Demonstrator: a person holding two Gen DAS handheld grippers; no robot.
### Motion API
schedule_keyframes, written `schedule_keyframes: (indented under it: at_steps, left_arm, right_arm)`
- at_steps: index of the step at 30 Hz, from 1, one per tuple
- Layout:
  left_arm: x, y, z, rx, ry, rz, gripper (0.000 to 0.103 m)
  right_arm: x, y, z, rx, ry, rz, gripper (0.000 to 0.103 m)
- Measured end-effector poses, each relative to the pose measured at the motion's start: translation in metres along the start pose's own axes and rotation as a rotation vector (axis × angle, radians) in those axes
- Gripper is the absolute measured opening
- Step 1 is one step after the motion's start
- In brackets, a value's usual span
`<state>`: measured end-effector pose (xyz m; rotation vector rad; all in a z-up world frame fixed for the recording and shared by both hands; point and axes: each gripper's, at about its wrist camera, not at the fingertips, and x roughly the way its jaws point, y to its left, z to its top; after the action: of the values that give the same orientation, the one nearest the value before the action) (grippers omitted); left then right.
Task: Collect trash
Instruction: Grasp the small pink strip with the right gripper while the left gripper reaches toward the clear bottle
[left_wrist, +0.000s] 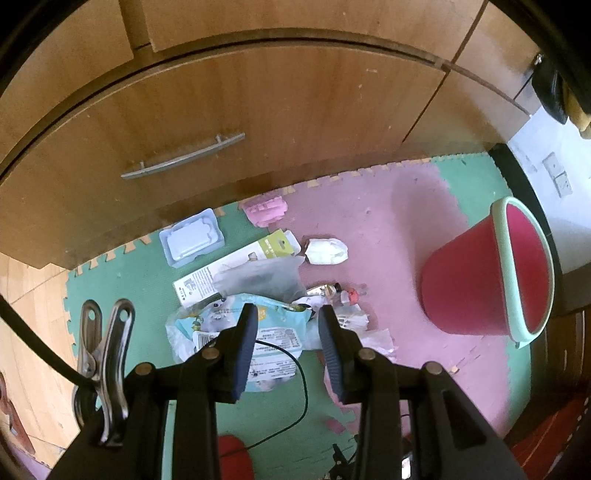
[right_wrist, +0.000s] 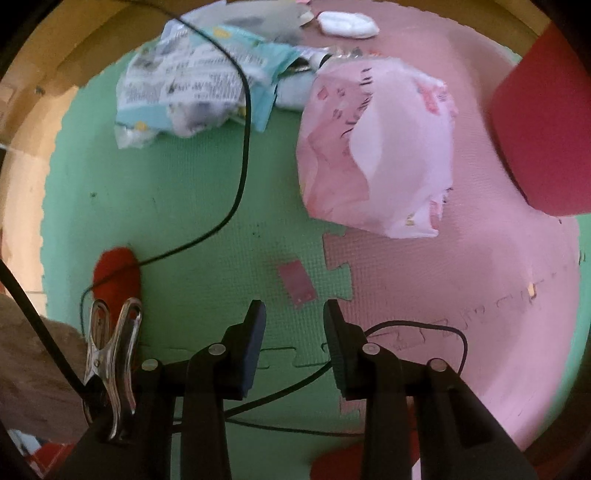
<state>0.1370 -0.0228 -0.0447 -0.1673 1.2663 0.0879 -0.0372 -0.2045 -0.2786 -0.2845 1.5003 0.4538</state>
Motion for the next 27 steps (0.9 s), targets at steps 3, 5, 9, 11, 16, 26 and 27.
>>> schedule_keyframes:
  at_steps: [3, 5, 9, 11, 16, 26, 27]
  left_arm:
    - [0.009, -0.003, -0.003, 0.019, 0.015, 0.018, 0.035]
    - [0.016, -0.005, -0.006, 0.030, 0.023, 0.038, 0.035]
    - [0.040, -0.009, -0.012, 0.070, 0.042, 0.058, 0.035]
    - [0.055, -0.011, -0.014, 0.090, 0.066, 0.061, 0.035]
    - [0.093, -0.017, -0.017, 0.130, 0.133, 0.063, 0.035]
    - [0.130, -0.037, -0.020, 0.124, 0.213, -0.009, 0.035]
    - [0.133, -0.040, -0.019, 0.116, 0.219, -0.019, 0.035]
  right_arm:
    - [0.013, 0.002, 0.000, -0.008, 0.006, -0.023, 0.033]
    - [0.023, 0.004, 0.000, -0.019, 0.014, -0.041, 0.033]
    - [0.040, 0.006, 0.002, -0.006, 0.022, -0.038, 0.033]
    - [0.046, 0.005, 0.001, 0.011, 0.037, -0.033, 0.033]
    - [0.058, -0.004, -0.012, 0.047, 0.062, 0.005, 0.017]
    - [0.030, -0.040, -0.022, 0.166, 0.010, 0.119, 0.016]
    - [0.026, -0.044, -0.023, 0.183, 0.009, 0.130, 0.016]
